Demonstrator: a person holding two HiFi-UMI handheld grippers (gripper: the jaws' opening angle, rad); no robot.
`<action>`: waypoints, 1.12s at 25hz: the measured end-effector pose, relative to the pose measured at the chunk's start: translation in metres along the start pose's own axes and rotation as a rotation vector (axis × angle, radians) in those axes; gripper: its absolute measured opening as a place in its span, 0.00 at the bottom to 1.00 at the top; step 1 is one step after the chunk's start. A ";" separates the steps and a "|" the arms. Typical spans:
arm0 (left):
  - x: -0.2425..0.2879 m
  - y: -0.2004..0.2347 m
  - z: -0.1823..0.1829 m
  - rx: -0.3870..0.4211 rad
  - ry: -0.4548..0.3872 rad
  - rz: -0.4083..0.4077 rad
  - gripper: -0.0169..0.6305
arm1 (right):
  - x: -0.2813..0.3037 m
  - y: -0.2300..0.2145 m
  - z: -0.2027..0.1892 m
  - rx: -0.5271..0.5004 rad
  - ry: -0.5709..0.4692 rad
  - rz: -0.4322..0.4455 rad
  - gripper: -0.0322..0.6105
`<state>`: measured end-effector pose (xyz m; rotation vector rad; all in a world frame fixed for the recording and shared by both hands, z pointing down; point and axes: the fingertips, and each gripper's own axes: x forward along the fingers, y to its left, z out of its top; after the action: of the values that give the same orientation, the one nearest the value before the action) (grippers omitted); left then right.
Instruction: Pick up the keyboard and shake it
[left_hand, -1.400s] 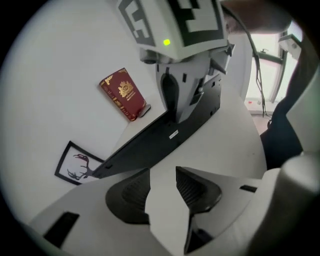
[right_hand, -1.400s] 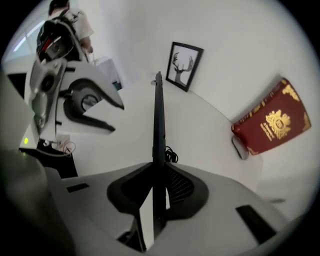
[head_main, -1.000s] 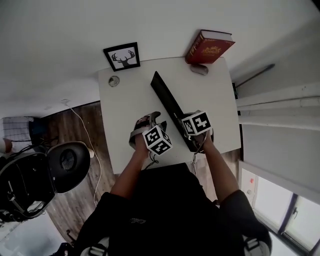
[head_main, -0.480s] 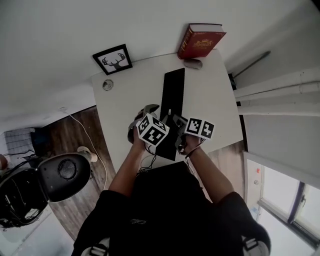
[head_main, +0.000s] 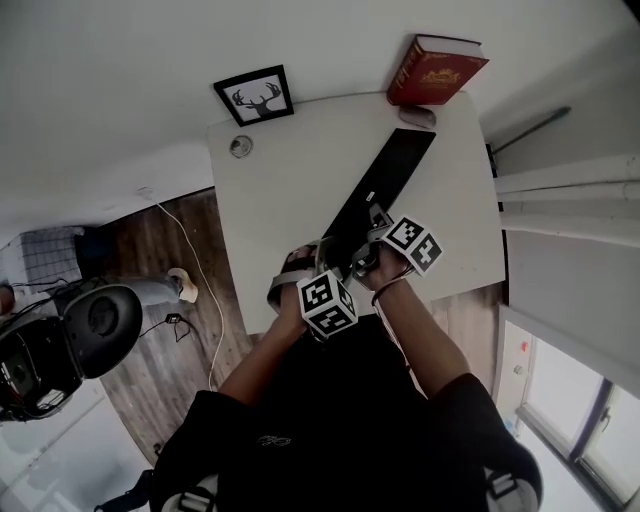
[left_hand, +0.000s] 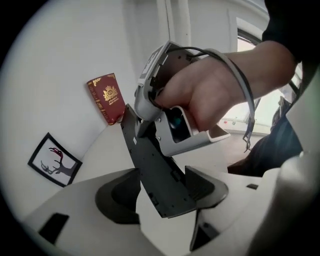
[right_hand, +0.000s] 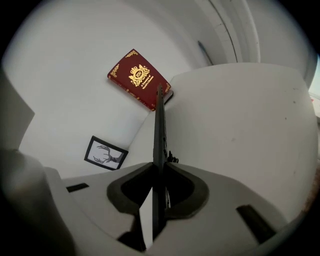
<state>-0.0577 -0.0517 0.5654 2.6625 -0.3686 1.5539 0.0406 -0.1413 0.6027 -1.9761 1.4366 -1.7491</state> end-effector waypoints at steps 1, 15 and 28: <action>0.000 0.000 -0.001 -0.001 -0.002 0.019 0.46 | 0.001 -0.001 0.000 0.001 -0.005 -0.004 0.17; 0.033 0.006 -0.051 0.157 0.191 0.211 0.43 | 0.006 0.018 -0.022 0.047 0.029 0.002 0.18; 0.014 0.064 -0.077 0.004 0.170 0.167 0.13 | -0.054 0.006 0.021 -1.823 0.104 0.016 0.24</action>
<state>-0.1307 -0.1044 0.6099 2.5343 -0.5918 1.8118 0.0620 -0.1163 0.5549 -2.0438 3.6402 -0.0362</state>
